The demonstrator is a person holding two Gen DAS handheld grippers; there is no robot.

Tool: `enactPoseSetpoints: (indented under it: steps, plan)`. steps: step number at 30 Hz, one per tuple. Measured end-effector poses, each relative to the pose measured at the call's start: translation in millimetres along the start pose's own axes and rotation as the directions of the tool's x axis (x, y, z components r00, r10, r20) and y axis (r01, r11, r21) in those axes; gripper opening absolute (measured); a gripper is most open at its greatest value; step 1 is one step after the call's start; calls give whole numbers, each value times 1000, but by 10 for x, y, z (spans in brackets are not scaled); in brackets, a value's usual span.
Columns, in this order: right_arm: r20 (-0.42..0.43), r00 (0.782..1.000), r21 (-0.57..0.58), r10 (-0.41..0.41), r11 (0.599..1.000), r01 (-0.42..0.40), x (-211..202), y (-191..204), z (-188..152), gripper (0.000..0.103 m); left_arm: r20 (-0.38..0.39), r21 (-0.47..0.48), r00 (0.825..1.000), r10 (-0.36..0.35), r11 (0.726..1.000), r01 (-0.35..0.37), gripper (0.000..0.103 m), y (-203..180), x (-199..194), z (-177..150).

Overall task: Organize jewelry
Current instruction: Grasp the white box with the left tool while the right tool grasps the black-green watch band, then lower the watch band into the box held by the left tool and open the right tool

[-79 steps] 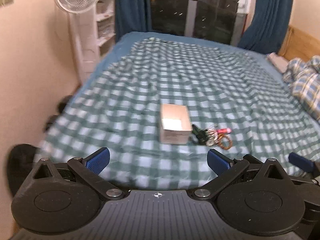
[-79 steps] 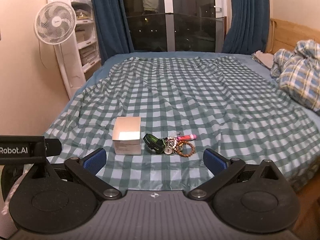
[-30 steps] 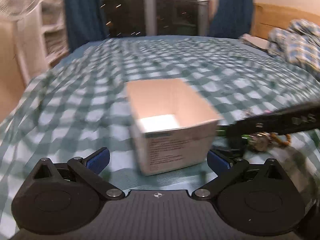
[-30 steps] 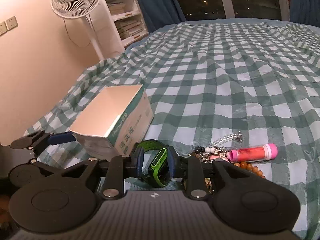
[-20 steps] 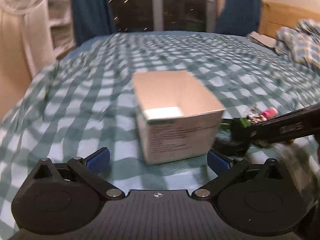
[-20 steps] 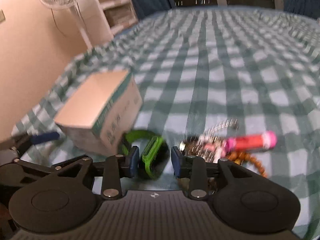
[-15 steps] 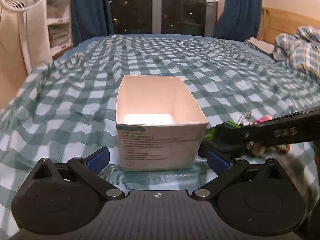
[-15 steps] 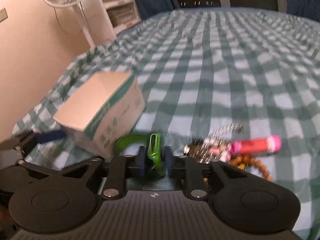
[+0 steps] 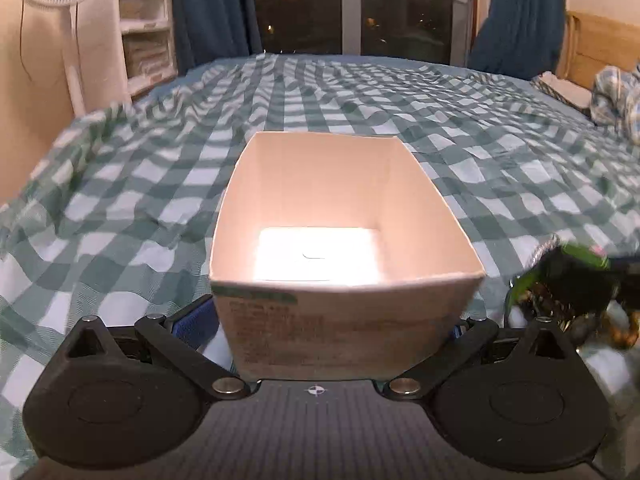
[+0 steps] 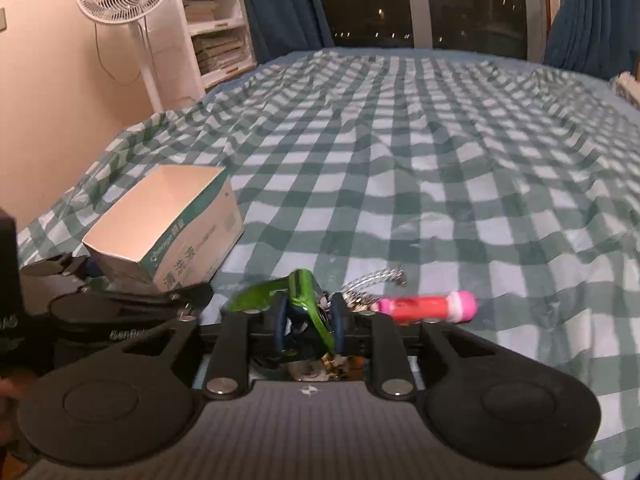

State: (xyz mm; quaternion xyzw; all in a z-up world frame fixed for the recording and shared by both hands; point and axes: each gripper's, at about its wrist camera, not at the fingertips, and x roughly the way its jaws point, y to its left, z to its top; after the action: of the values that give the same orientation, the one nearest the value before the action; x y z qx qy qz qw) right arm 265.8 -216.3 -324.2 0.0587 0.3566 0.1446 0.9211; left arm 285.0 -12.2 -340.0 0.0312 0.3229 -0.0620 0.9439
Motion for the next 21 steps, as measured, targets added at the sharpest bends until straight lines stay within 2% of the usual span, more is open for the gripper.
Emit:
enactPoseSetpoints:
  steps: [2, 3, 4, 6, 9, 12, 18, 21]
  plan:
    - [0, 1000, -3, -4, 1000, 4, 45, 40, 1, 103, 2, -21, 999, -50, 999, 50, 79, 51, 1, 51]
    - [-5, 1000, -4, -7, 1000, 7, 64, 44, 1, 103, 7, -17, 998, -61, 998, 61, 74, 56, -1, 73]
    - [-6, 1000, -8, -8, 1000, 8, 75, 48, -5, 103, 9, 2, 998, -70, 998, 70, 64, 48, -1, 93]
    - [-9, 1000, -21, -13, 1000, 12, 96, 85, -5, 103, 15, 41, 998, -57, 998, 56, 59, 5, -8, 106]
    - [5, 1000, -38, 7, 999, -6, 55, 102, 9, 103, -4, 67, 997, -76, 995, 76, 58, -19, -47, 118]
    - [39, 999, -65, -8, 998, 11, -60, 139, 60, 103, -15, 97, 993, -115, 989, 116, 58, -53, -176, 156]
    - [84, 996, -62, -24, 998, 30, -450, 148, 236, 103, 44, 206, 984, -174, 965, 161, 58, -150, -610, 203]
    - [106, 993, -54, -50, 997, 56, -761, 177, 360, 103, 60, 232, 975, -213, 953, 194, 58, -194, -803, 210]
